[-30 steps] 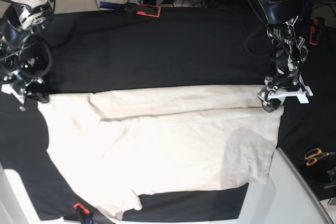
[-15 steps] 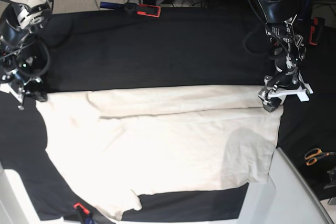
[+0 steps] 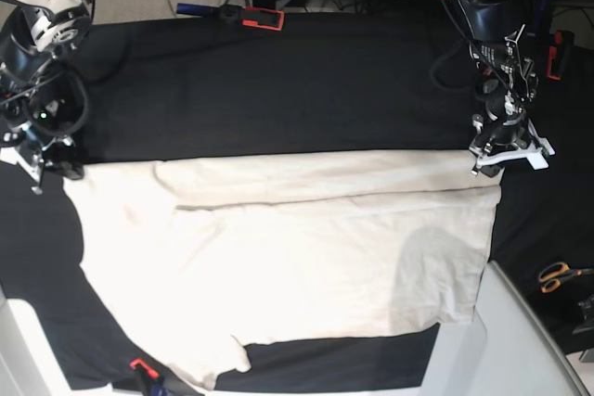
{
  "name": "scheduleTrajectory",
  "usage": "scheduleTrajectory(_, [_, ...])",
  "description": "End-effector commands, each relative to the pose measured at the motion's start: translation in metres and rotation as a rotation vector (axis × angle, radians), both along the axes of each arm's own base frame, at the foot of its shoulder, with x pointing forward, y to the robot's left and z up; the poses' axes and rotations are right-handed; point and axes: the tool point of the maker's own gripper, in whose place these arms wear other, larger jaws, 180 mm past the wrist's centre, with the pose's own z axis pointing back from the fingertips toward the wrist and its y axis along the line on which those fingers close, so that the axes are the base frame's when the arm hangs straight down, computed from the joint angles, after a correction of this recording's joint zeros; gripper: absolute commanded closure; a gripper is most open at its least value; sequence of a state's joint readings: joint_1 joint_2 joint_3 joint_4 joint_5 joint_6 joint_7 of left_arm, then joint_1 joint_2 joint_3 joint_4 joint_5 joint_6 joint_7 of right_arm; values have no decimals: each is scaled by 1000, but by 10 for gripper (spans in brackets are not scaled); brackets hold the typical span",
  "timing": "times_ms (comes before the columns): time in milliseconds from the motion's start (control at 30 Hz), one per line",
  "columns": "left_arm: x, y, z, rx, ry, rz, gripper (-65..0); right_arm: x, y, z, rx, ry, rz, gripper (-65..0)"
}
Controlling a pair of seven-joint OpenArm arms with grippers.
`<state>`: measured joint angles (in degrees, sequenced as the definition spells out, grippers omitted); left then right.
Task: Fold the T-shirt properly
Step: 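Lower both grippers onto the shirt's folded edge and pinch it, then pull the held folded edge back toward the robot with both grippers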
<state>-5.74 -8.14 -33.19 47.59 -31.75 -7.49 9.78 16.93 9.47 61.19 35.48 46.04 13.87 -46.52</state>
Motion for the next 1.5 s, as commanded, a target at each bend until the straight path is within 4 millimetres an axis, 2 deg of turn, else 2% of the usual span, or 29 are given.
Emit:
scheduleTrajectory(0, [-9,-12,-16,-47,81,-30,-87,8,-13,11,-22,-30,-14,-14])
scheduleTrajectory(67, [-10,-13,-17,-49,85,-29,0,8,-13,11,-22,-30,-14,-14])
scheduleTrajectory(267, [-14,-12,-18,-35,95,-41,0,9,-13,12,-26,-31,-12,-14])
scheduleTrajectory(333, [-15,-3,-15,-18,99,-41,0,8,-16,13,-30,-31,-11,-14])
scheduleTrajectory(400, [-26,-3,-21,-29,133,-52,0,6,-21,17,-35,-32,6,-14])
scheduleTrajectory(533, [-34,6,-10,-5,153,-88,0,1,-29,23,-65,-35,21,-12])
scheduleTrajectory(700, [-41,8,5,29,157,-127,0,-2,-23,23,-43,-30,57,-12])
scheduleTrajectory(800, [-51,7,10,38,178,-158,0,-12,-20,20,-32,-12,82,-12])
scheduleTrajectory(900, [-57,8,17,62,178,-172,0,-22,-33,27,-91,-24,68,-12])
scheduleTrajectory(1033, [-59,11,22,77,172,-175,0,-32,-45,42,-143,-61,40,-12])
scheduleTrajectory(1100, [-58,17,25,91,177,-180,0,-37,-46,44,-144,-57,50,-12])
scheduleTrajectory(1200, [-60,14,23,75,199,-191,0,-47,-48,44,-159,-43,63,-12])
scheduleTrajectory(1467, [-65,10,45,129,173,-231,0,-74,-64,47,-242,-7,65,-12])
